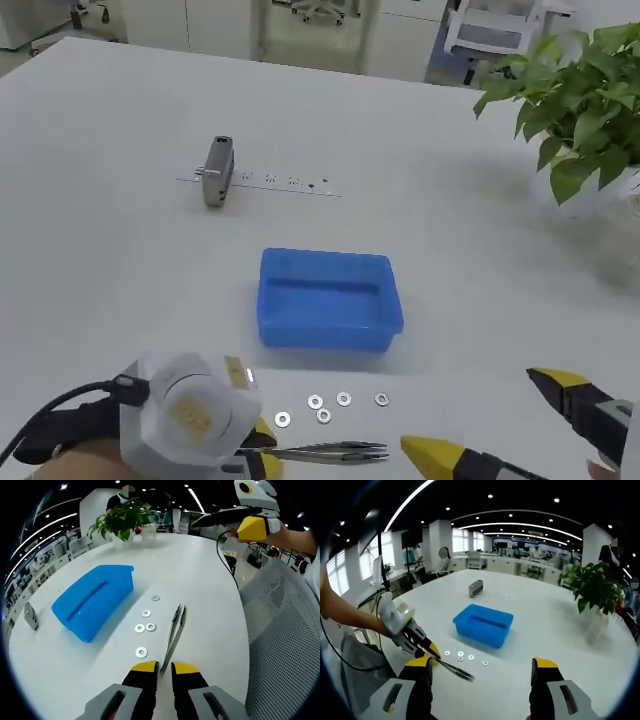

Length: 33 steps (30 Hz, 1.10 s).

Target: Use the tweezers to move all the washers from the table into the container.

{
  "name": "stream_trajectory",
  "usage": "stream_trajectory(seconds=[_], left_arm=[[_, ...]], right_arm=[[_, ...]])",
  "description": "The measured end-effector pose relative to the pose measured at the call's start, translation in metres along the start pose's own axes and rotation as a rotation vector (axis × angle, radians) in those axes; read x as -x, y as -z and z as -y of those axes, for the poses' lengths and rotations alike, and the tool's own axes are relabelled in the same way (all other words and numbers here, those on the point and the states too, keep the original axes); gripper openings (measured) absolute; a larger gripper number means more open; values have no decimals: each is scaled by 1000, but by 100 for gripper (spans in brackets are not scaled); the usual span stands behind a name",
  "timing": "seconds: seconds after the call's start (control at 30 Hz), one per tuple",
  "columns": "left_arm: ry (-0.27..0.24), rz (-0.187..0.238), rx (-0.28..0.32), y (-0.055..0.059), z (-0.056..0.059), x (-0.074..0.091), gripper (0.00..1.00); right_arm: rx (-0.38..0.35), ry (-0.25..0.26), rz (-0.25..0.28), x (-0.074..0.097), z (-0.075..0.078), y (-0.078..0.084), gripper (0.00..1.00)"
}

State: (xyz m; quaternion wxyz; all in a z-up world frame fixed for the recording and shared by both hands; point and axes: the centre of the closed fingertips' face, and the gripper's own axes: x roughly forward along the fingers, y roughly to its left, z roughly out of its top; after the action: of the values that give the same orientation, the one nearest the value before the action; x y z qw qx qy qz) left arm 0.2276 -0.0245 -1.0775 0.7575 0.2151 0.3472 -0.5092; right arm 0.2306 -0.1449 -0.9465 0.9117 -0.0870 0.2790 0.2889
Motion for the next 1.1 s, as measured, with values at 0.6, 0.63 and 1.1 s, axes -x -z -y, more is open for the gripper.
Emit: stream_trajectory(seconds=[0.6, 0.63, 1.1], left_arm=[[-23, -50, -172, -3, 20, 8, 0], [-26, -48, -169, -4, 22, 9, 0], [-96, 104, -98, -39, 49, 51, 0]], right_arm=[[53, -56, 68, 13, -34, -17, 77], [52, -57, 70, 15, -36, -17, 77], [18, -163, 18, 18, -65, 8, 64]])
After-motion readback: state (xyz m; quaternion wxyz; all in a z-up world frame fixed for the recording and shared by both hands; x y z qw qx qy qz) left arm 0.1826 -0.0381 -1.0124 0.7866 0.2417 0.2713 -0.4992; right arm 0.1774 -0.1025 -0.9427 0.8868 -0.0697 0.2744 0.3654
